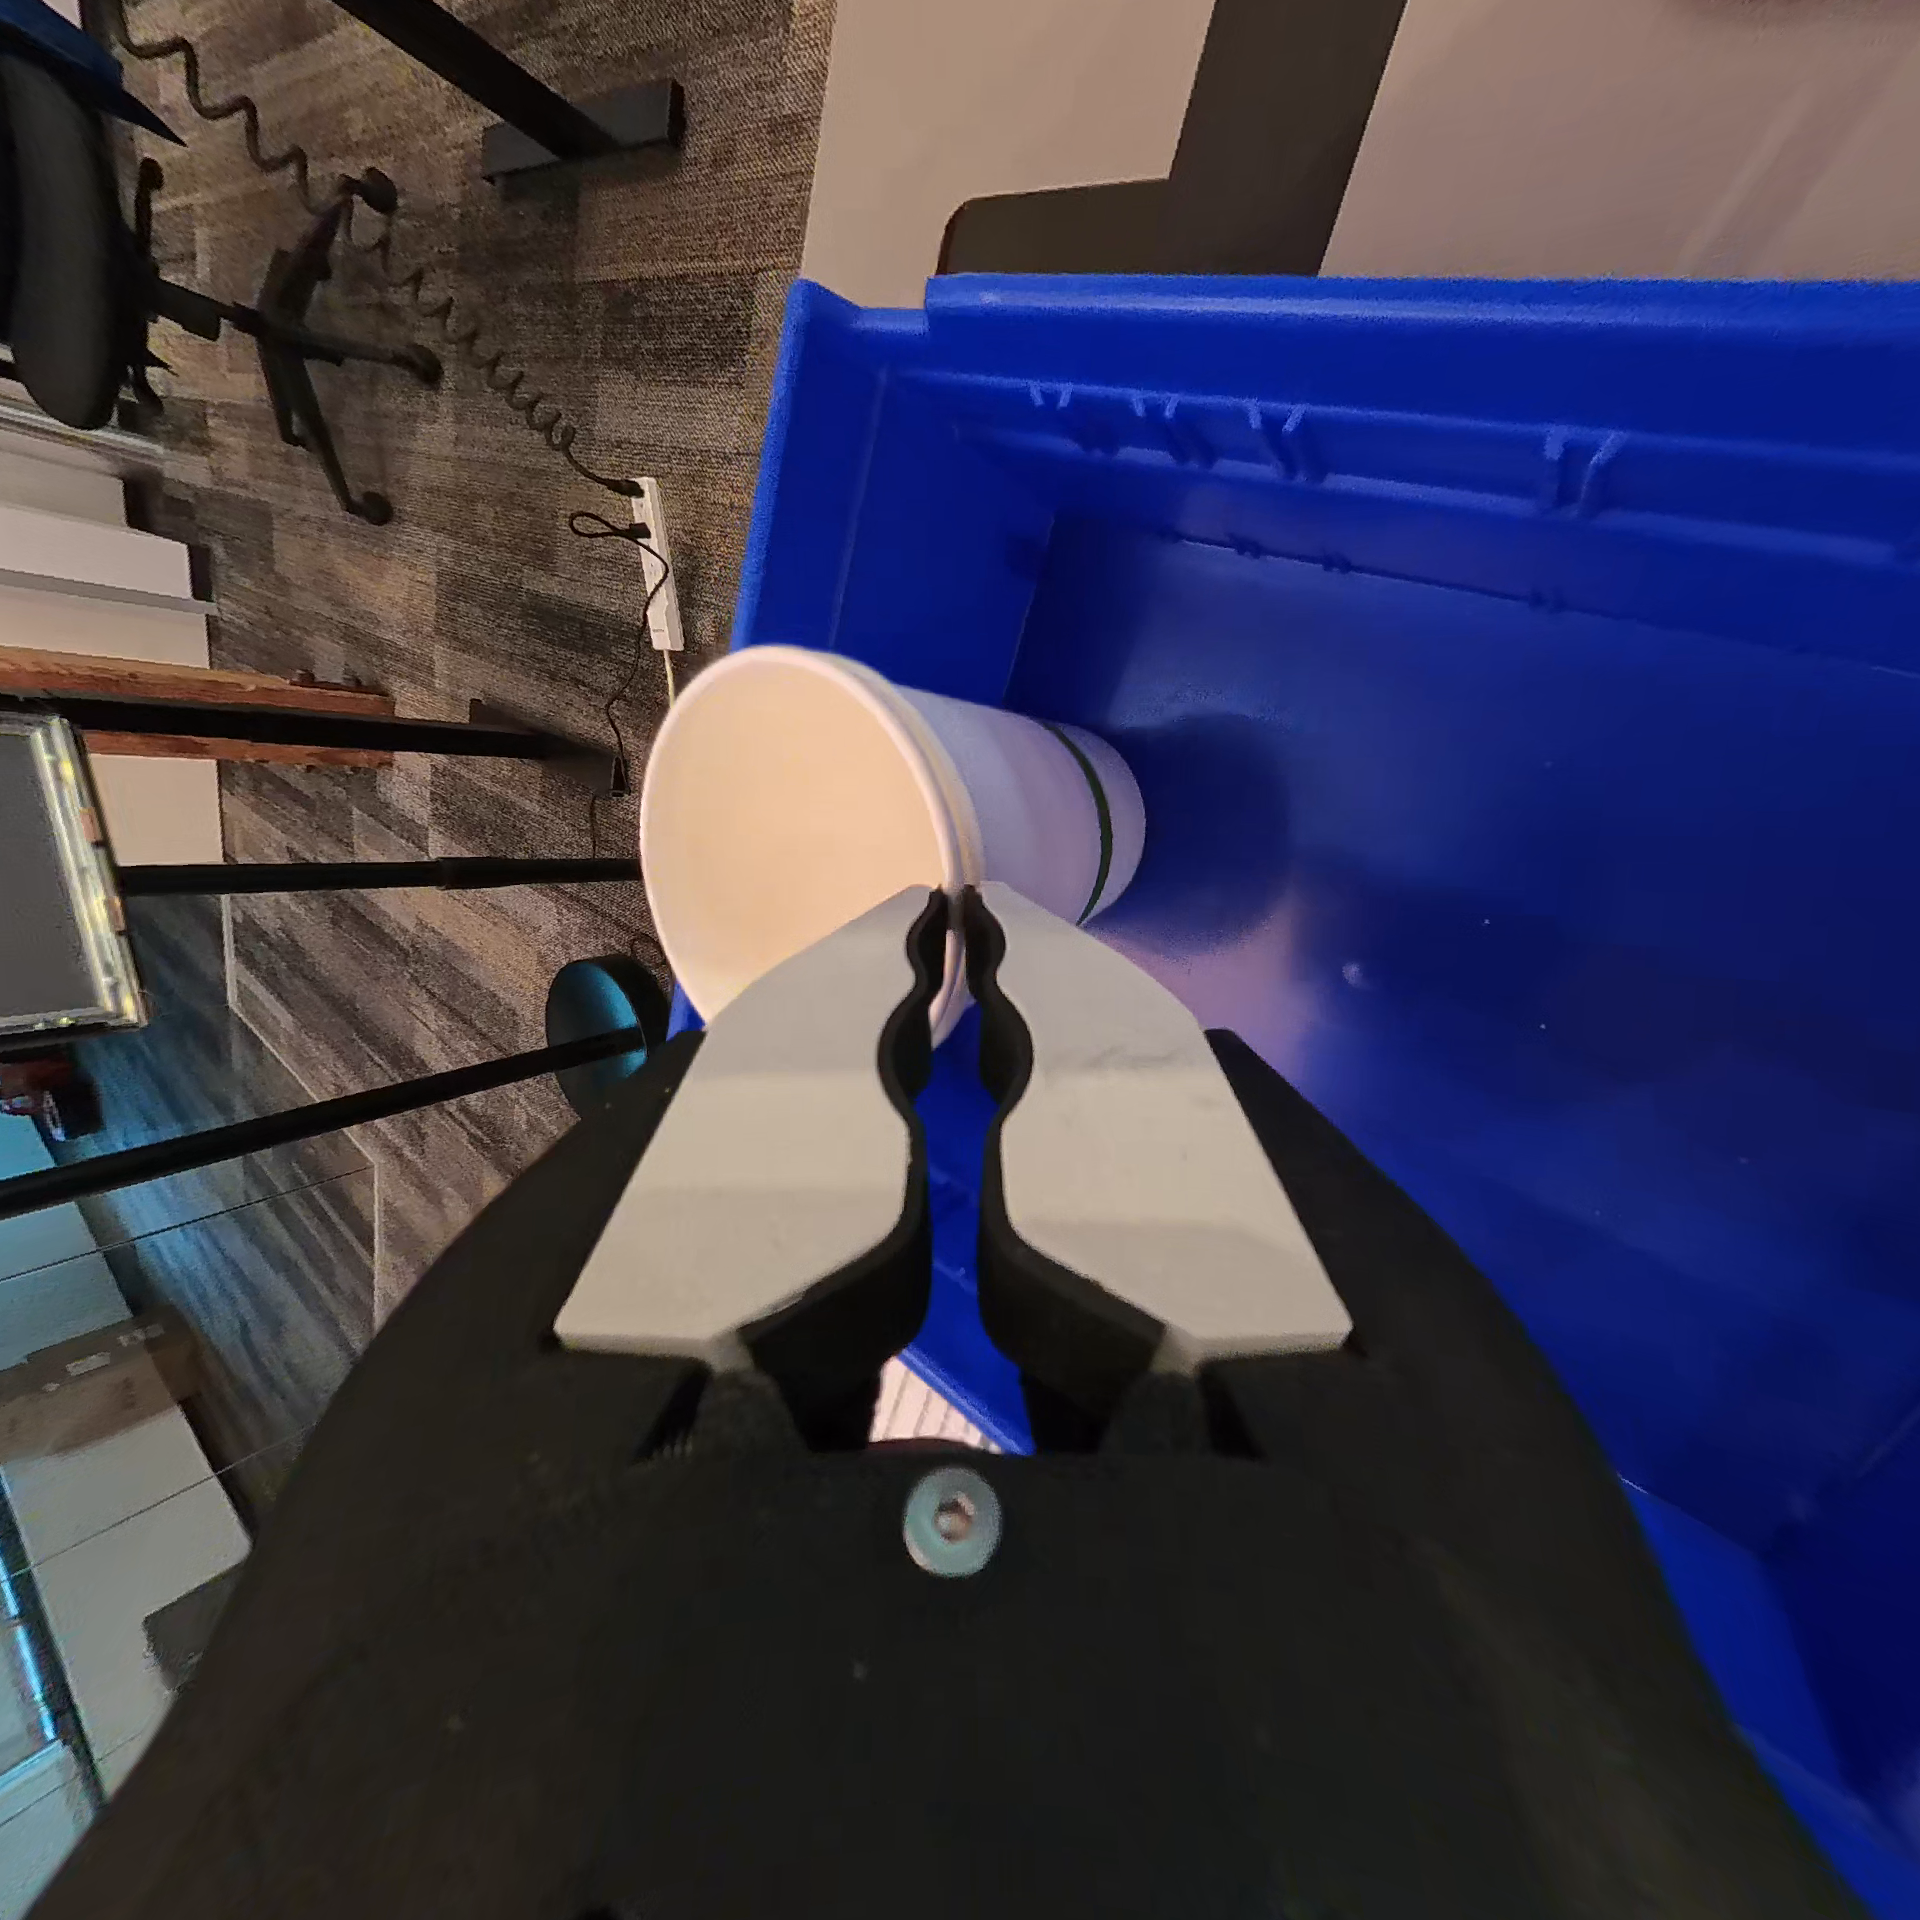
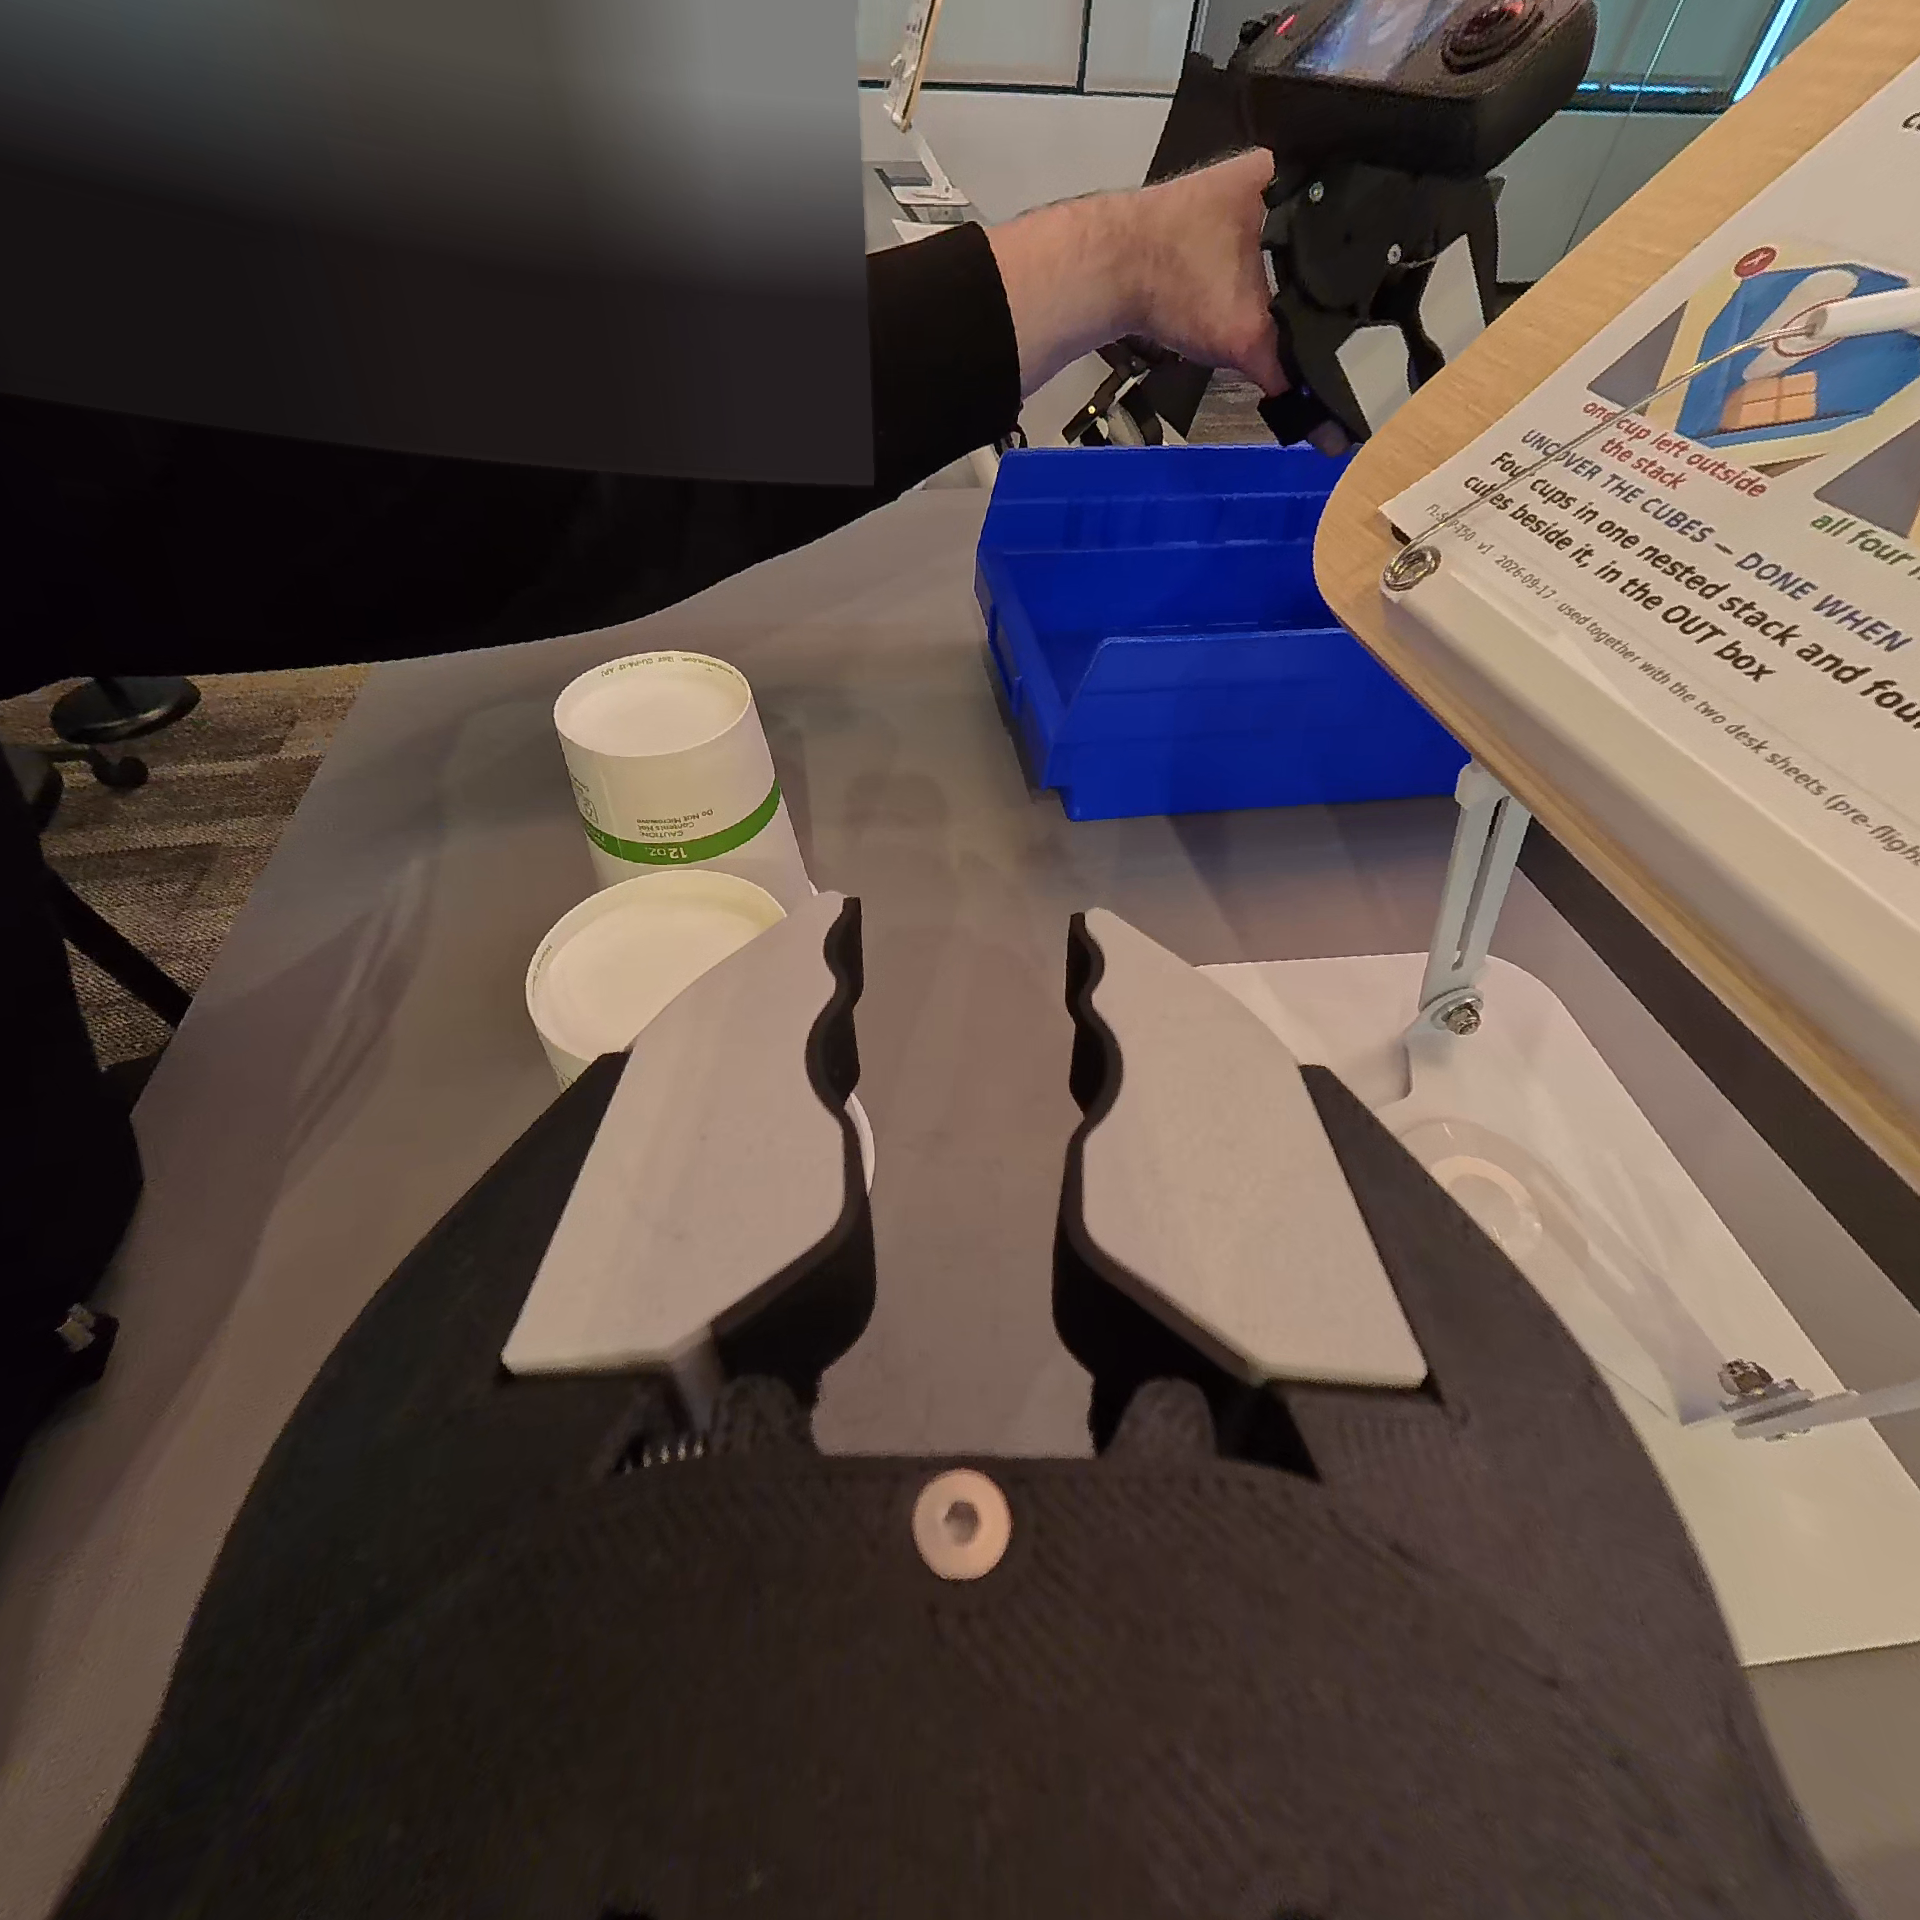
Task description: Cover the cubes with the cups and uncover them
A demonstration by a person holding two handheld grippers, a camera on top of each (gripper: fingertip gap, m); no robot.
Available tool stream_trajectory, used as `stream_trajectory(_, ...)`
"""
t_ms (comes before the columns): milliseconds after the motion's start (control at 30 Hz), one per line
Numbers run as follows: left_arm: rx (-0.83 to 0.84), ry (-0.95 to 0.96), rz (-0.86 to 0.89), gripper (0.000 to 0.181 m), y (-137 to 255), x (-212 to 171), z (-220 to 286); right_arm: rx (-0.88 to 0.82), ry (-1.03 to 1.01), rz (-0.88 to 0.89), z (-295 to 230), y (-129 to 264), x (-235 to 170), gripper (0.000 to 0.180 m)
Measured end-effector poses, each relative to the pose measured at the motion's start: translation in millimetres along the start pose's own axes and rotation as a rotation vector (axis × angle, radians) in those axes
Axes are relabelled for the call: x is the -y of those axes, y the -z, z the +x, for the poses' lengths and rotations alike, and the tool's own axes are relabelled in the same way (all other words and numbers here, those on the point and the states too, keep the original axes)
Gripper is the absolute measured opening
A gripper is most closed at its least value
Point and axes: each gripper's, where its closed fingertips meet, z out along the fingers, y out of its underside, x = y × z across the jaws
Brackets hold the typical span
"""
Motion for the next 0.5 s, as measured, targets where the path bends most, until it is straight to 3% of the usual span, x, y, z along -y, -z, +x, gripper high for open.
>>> stream_trajectory(500, 0.09, -0.053, -0.025, 0.003, 13, 8, -5, -0.001, 0.001, 0.0, 1, 1, 1, 0.037)
